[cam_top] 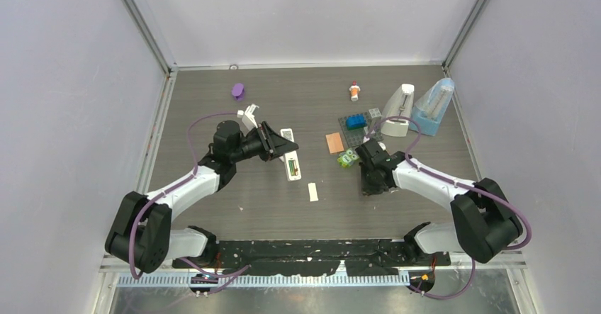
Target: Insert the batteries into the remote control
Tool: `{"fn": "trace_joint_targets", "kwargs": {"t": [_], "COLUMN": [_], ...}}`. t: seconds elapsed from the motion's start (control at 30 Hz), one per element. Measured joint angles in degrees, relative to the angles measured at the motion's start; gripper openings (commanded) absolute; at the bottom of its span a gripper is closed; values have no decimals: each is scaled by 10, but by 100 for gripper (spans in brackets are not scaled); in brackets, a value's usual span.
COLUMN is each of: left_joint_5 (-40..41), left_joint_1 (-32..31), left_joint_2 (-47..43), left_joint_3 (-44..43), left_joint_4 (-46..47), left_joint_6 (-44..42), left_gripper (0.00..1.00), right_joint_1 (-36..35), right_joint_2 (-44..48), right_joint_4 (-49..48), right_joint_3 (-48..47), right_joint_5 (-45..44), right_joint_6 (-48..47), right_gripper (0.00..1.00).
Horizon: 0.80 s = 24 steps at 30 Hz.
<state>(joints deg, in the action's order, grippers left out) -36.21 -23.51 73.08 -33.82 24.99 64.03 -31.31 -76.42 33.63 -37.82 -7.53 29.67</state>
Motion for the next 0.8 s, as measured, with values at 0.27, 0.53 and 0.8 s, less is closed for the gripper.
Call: {"fn": "trace_joint_targets", "kwargs": {"t": [0.27, 0.53, 0.8], "left_joint_5": [2, 7, 23], "left_joint_1": [0, -13, -53], "left_joint_2": [6, 29, 71], "left_joint_3": [5, 5, 14], "left_joint_4": [2, 41, 156], "left_joint_6": [3, 34, 97], "left_gripper": [0, 0, 0], "right_joint_1": [-9, -65, -160], "right_joint_2": [143, 295, 274], "right_joint_4": [-67, -199, -202], "right_joint_3": [14, -13, -86], "right_joint_5": [138, 293, 323], "right_joint_6": [-58, -126, -157], "right_gripper": [5, 5, 5]}}
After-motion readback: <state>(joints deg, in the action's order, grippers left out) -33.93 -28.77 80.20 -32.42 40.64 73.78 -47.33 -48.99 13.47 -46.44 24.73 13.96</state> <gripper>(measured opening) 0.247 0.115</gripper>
